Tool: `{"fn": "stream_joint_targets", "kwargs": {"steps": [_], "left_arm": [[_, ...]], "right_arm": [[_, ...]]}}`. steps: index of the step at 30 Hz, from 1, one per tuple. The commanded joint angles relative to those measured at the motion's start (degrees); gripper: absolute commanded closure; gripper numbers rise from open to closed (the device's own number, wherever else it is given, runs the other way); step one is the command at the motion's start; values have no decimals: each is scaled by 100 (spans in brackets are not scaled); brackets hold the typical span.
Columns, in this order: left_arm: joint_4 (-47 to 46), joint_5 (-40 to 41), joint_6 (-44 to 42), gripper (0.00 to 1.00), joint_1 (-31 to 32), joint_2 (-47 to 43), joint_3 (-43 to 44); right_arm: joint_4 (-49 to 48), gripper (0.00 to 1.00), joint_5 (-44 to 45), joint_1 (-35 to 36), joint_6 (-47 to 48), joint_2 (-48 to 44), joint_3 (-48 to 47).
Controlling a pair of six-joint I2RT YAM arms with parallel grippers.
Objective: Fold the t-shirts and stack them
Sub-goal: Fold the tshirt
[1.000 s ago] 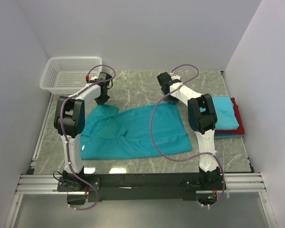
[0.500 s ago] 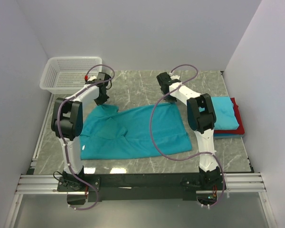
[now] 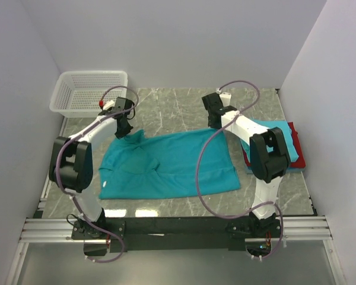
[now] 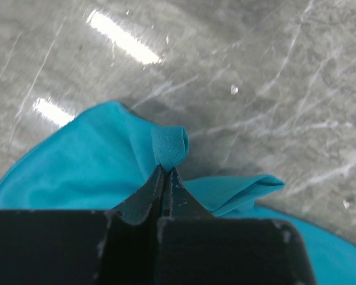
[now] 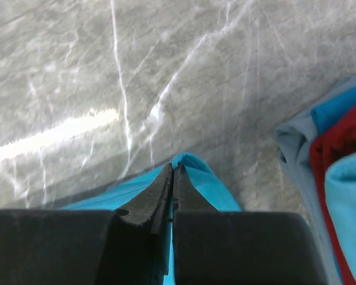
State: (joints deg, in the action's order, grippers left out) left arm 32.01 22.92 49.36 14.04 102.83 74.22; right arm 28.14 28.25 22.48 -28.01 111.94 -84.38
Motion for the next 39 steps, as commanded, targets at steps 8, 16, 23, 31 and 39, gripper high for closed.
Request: {"fn": "stream_joint_targets", "kwargs": {"steps": [8, 16, 23, 31, 39], "left_arm": [[33, 344, 679, 99, 388, -1466, -1189], [235, 547, 1022, 99, 494, -2503, -2042], [446, 573, 1154, 99, 617, -2979, -2324], [806, 679, 1313, 99, 758, -3365, -2473], [1062, 750, 1242, 99, 793, -3541, -2332]], "right_arm": [[-942, 100, -109, 222, -12, -1516, 1580], [-1048, 100, -259, 283, -82, -2334, 2408], [-1030, 100, -364, 406, -117, -2791, 2812], [-749, 100, -189, 459, -117, -3161, 2945], [-617, 100, -250, 477, -170, -3468, 3076]]}}
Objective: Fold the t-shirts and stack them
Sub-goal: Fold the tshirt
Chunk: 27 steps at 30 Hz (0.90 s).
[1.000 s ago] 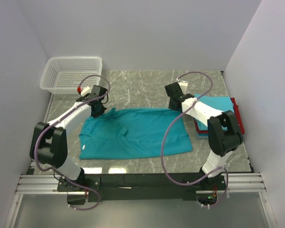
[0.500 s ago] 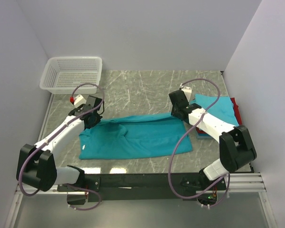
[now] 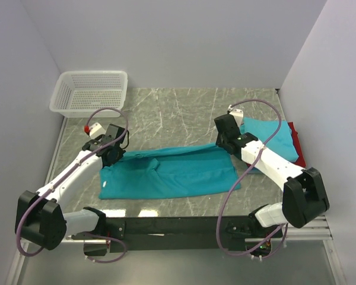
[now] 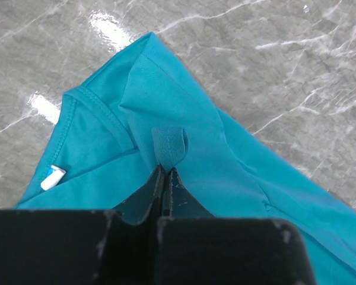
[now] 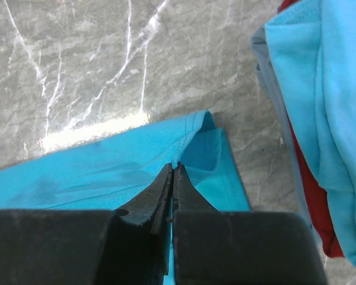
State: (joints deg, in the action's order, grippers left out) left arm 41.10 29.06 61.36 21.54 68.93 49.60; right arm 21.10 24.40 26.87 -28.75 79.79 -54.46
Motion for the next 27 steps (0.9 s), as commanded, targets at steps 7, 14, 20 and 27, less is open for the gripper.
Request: {"fn": "stream_joint_targets", "kwargs": {"steps": [7, 14, 20, 27], "left_arm": [[600, 285, 78, 99, 105, -406, 94], [688, 126, 253, 99, 263, -828, -328], [513, -137, 551, 99, 272, -1214, -873], [777, -741, 1124, 86, 280, -1969, -1558]], "right_arm": [[122, 100, 74, 55, -122, -604, 339], [-45, 100, -234, 72, -244, -886, 831], [-352, 95, -533, 125, -456, -1150, 1428], [24, 45, -480, 169, -772, -1580, 2043]]}}
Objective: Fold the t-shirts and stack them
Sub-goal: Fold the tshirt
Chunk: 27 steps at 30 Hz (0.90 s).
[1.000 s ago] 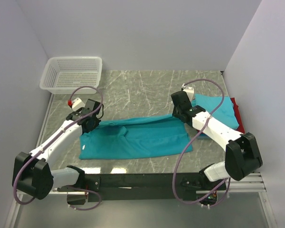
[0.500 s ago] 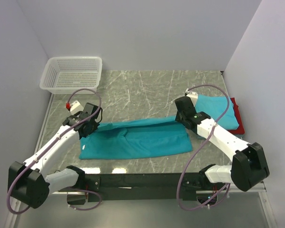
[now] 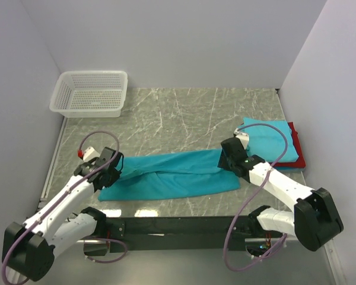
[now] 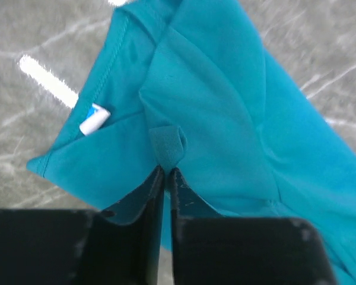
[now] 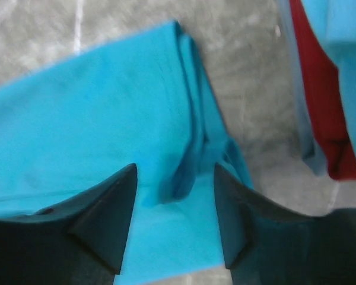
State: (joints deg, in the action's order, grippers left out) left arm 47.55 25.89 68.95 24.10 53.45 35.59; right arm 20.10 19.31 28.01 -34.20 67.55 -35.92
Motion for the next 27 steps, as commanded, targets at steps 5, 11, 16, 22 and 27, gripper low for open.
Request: {"fn": "stream_joint_targets", "kwargs": {"steps": [5, 11, 16, 22, 27], "left_arm": [[272, -822, 435, 62, 42, -1283, -150], [852, -805, 435, 11, 42, -1443, 255], [196, -910, 163, 6, 42, -1355, 317], [-939, -1235, -267, 1, 34, -540, 176], [-1897, -1279, -391, 0, 7, 208, 44]], "right_arm": [[397, 22, -217, 64, -351, -1031, 375], [565, 20, -77, 73, -237, -1358, 103], [346, 19, -339, 64, -35, -1429, -99], [-76, 13, -805, 73, 343, -789, -406], [-375, 12, -1438, 73, 563, 90, -784]]}}
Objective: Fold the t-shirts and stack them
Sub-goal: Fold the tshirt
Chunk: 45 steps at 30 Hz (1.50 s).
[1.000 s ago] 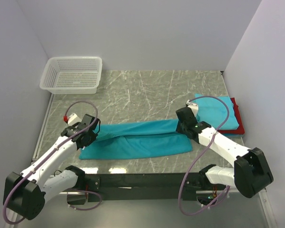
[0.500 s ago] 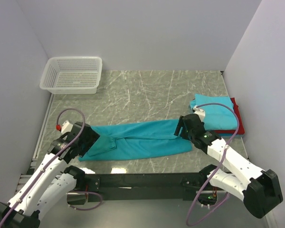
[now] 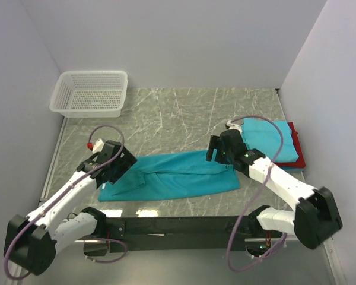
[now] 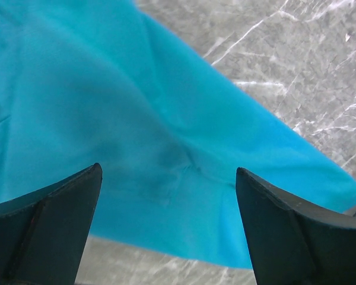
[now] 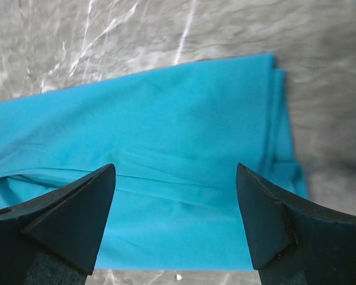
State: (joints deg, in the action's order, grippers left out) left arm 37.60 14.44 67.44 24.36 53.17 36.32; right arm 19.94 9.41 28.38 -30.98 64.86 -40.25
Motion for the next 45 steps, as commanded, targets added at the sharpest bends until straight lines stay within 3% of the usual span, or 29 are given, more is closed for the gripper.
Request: {"fn": "stream_joint_targets", "kwargs": {"steps": [1, 10, 18, 23, 30, 34, 40, 45], "left_arm": [[-1017, -160, -284, 1, -36, 456, -72], [-2667, -775, -441, 1, -441, 1721, -617], [-4120, -1593, -899, 2, -432, 3268, 15], [-4411, -2102, -1320, 5, -310, 4806, 1384], [-3287, -2278, -1954, 2, 306, 6854, 4293], [-2891, -2481, -1971, 3, 306, 7864, 5751], [-1986, -2016, -2182, 1, 306, 8998, 7815], [-1853, -2023, -2174, 1, 157, 9422, 8523]], "right_arm": [[-368, 12, -518, 36, 242, 630, -387], [-579, 12, -703, 36, -136, 1275, 60], [-483, 12, -1230, 80, -224, 757, 904], [-62, 11, -1547, 544, -303, 133, 1291], [-113, 9, -2048, 1598, -444, -413, 1564], [-692, 8, -2320, 2241, -497, -80, 1538], [-1317, 8, -2488, 3049, -295, 668, 941], [-1555, 7, -2690, 3270, -66, 1124, 325]]}}
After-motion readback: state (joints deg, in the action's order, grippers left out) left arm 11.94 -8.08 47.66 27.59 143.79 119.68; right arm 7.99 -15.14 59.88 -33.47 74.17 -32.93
